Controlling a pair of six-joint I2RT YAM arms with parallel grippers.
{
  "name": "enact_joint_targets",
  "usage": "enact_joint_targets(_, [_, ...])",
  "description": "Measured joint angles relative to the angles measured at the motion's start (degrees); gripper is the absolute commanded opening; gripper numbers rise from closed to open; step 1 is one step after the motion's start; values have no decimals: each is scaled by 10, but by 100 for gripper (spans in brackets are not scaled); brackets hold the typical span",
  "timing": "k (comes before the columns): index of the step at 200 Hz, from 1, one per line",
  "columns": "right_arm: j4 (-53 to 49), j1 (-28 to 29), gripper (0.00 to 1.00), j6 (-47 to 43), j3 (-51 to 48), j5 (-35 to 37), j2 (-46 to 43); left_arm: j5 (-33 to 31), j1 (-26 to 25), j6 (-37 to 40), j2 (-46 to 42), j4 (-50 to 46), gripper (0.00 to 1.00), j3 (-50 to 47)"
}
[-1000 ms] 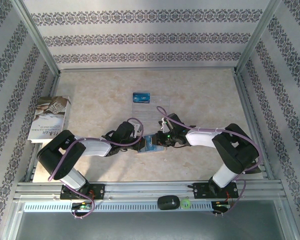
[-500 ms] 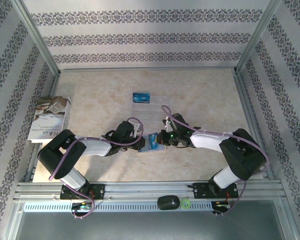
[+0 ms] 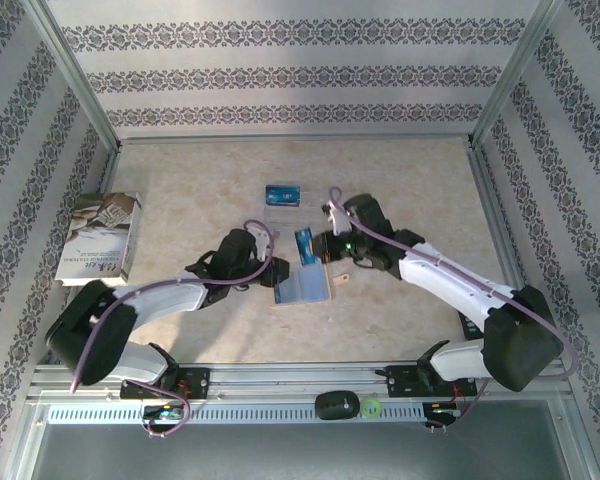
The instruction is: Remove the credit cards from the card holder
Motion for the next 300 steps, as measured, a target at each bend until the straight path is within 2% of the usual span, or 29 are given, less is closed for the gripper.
enact_joint_targets(8, [-14,0,0,-29,42,1,9,5,11,0,-25,-3,30,2])
enact_joint_targets(15, [-30,0,0,-58,82,4,21,9,24,-3,-45,-7,42,2])
enact_joint_targets(21, [-40,0,0,-85,113,7,33,13,34,-4,-60,-11,62,2])
enact_joint_targets(22, [-42,0,0,-87,116,7,34,13,36,-5,-62,-11,67,2])
enact_joint_targets(24, [-47,0,0,-97,128,10,39,15,40,-3,-68,-14,88,1])
enact_joint_targets(25, [-50,1,0,-105,135,11,43,16,42,-3,-71,-14,94,0])
enact_joint_targets(28, [-56,1,0,-115,150,13,49,18,48,-5,-78,-16,100,-1])
enact_joint_targets(50, [-106,0,0,-208,250,34,111,28,81,-12,-126,-45,99,-16])
enact_joint_targets(71, [-159,0,0,-290,337,50,180,25,93,-15,-168,-88,99,-23])
enact_joint_targets(131, [-271,0,0,-481,529,101,339,-26,123,-6,-282,-198,99,-23])
enact_joint_targets(221, [-332,9,0,-641,640,152,433,-70,154,9,-278,-251,99,-23])
enact_joint_targets(259, [-356,12,0,-675,665,174,474,-72,158,9,-271,-251,99,-23])
enact_joint_targets(300, [-367,13,0,-698,666,196,481,-72,161,9,-260,-250,99,-23])
